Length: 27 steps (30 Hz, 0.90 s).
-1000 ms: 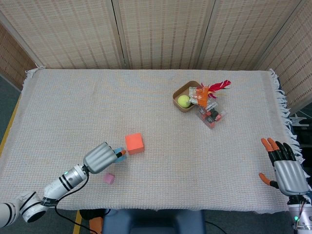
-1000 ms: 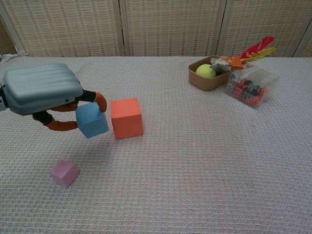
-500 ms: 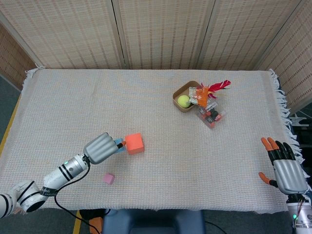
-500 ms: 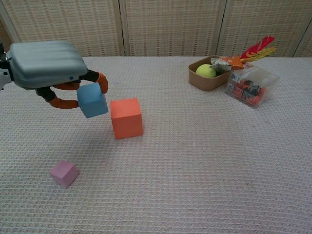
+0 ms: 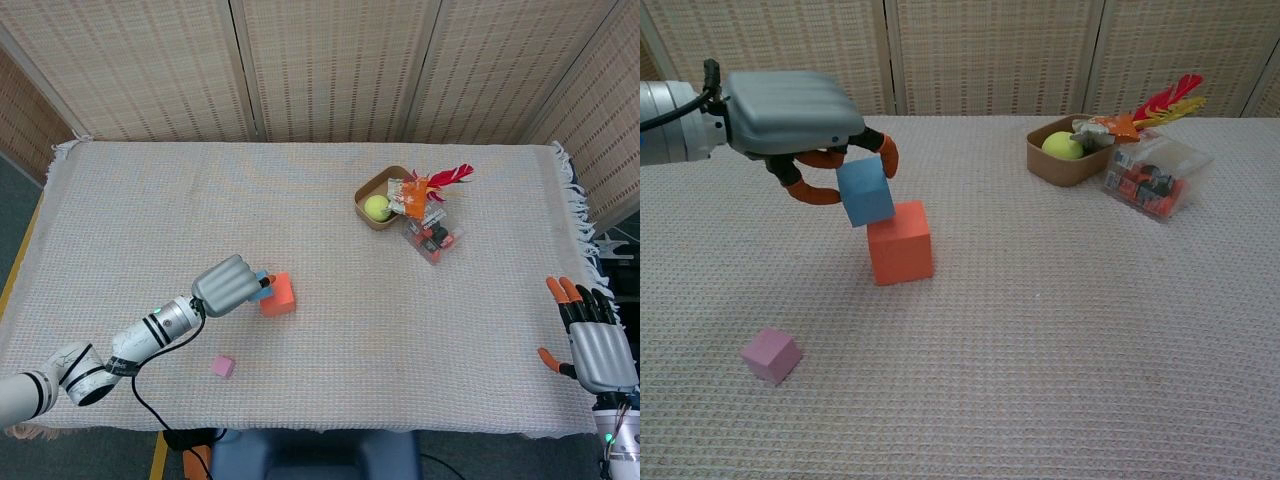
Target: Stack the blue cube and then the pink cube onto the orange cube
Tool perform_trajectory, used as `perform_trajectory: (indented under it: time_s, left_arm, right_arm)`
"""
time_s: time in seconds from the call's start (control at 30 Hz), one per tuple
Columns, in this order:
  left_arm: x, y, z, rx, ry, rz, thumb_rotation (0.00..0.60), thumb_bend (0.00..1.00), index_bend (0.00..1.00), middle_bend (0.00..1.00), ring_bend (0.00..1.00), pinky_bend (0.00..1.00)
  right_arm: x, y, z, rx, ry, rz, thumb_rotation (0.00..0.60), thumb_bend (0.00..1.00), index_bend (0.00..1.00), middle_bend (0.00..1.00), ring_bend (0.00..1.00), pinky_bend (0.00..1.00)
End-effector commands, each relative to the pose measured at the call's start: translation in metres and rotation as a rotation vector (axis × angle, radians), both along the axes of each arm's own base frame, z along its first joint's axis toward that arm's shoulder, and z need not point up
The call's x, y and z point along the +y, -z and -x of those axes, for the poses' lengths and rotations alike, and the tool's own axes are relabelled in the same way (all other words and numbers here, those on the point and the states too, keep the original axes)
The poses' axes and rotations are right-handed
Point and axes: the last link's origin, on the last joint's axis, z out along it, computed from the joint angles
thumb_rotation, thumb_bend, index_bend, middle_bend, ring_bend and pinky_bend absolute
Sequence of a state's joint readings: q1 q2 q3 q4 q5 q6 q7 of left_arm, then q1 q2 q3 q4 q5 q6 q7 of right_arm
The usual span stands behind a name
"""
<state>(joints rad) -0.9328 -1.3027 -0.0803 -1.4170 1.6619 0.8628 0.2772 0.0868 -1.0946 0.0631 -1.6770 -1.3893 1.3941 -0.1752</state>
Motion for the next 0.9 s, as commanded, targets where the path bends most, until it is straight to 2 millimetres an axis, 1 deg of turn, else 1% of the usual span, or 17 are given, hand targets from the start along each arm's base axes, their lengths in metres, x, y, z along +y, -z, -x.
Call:
perform_trajectory:
  time_s: [0.03,0.17,0.33,0.5,0.9]
  left_arm:
    - [0.004,0.003,-0.005,-0.005,-0.001,0.003,0.6,0.35,0.49,1.0,1.0,1.0]
    - [0.006,0.006,-0.01,-0.003,0.008,0.01,0.6,0.35,0.5,1.0,1.0,1.0]
    - [0.005,0.009,-0.012,-0.001,0.012,0.016,0.6,0.35,0.5,1.0,1.0,1.0]
    - [0.004,0.019,-0.018,0.006,0.028,0.028,0.6,0.35,0.5,1.0,1.0,1.0]
    - [0.008,0.023,-0.016,0.02,0.019,0.018,0.6,0.35,0.5,1.0,1.0,1.0]
  right_arm:
    - [0.0,-0.001,0.0,0.0,0.002,0.004,0.6,0.12,0.0,0.0,0.0,0.0]
    - [0.0,-0.003,0.001,-0.001,0.006,0.009,0.6,0.12,0.0,0.0,0.0,0.0]
    - [0.0,-0.004,0.001,-0.001,0.008,0.012,0.6,0.12,0.0,0.0,0.0,0.0]
    - [0.001,-0.007,0.001,-0.006,0.008,0.017,0.6,0.12,0.0,0.0,0.0,0.0]
    - [0.002,-0.011,0.001,-0.01,0.007,0.027,0.6,0.12,0.0,0.0,0.0,0.0]
